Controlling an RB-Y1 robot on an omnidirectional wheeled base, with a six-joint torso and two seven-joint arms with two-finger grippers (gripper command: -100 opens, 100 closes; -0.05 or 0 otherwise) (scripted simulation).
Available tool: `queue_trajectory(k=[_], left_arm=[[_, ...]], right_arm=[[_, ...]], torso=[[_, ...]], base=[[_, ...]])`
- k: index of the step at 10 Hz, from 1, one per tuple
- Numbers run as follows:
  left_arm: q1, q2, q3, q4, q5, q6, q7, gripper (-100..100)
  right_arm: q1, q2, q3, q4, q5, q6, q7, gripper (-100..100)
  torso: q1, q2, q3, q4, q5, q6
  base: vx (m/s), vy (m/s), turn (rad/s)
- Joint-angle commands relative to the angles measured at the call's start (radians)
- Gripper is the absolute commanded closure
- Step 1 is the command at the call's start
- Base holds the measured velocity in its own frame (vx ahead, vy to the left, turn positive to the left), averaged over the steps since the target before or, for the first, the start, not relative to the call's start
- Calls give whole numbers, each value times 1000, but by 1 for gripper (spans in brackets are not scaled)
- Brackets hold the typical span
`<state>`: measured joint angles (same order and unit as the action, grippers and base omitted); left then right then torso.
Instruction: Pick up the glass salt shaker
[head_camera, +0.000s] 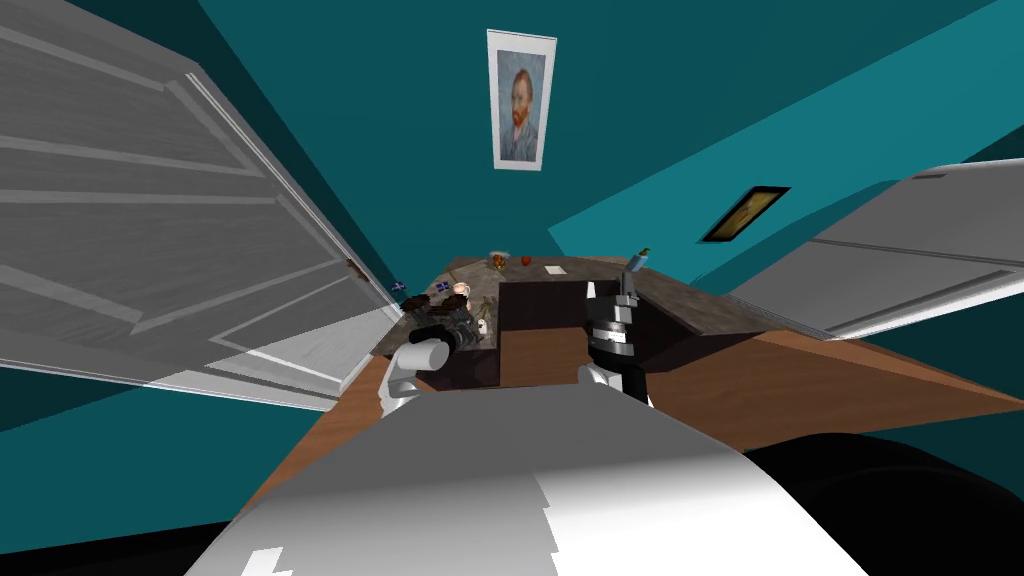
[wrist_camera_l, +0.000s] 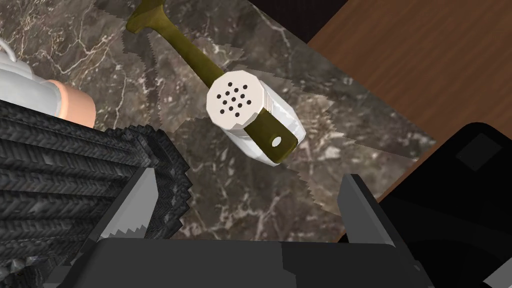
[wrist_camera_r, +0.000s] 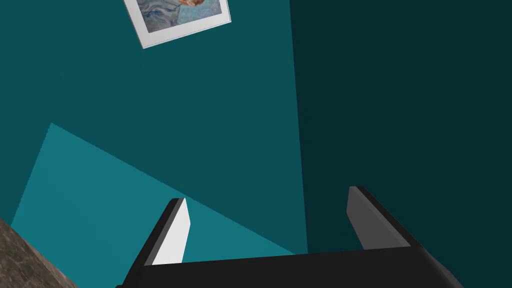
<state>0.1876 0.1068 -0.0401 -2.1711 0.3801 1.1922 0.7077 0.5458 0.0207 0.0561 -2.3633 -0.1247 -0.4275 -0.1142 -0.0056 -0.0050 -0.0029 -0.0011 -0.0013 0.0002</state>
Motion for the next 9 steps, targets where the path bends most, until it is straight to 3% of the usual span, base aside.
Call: queue_trajectory(k=[1, 2, 3, 6, 7, 8, 9], left_arm=[[0, 0, 0, 0, 0, 0, 0, -100], [-1, -1, 0, 1, 1, 5, 2, 0], [-11, 9, 3, 29, 24, -11, -18, -100], [-32, 27, 7, 86, 70, -41, -58, -100], [-26, 23, 5, 73, 60, -35, -49, -100], [-27, 24, 6, 75, 62, -37, -52, 100], [-27, 24, 6, 75, 62, -37, -51, 100]], right_arm=[[0, 0, 0, 0, 0, 0, 0, 0], [0, 0, 0, 0, 0, 0, 0, 0], [0, 0, 0, 0, 0, 0, 0, 0], [0, 0, 0, 0, 0, 0, 0, 0], [0, 0, 0, 0, 0, 0, 0, 0], [0, 0, 0, 0, 0, 0, 0, 0], [0, 0, 0, 0, 0, 0, 0, 0]], torso=[[0, 0, 0, 0, 0, 0], [2, 2, 1, 0, 0, 0], [4, 4, 2, 1, 1, 0], [1, 2, 1, 0, 0, -1], [0, 2, 1, 0, 0, 0], [2, 3, 2, 1, 0, 0], [4, 4, 3, 1, 1, 0]], base=[[33, -34, -13], [6, -6, 4], [27, -24, 123], [47, -67, 131], [23, -35, 16], [4, -7, -2], [0, 0, 0]])
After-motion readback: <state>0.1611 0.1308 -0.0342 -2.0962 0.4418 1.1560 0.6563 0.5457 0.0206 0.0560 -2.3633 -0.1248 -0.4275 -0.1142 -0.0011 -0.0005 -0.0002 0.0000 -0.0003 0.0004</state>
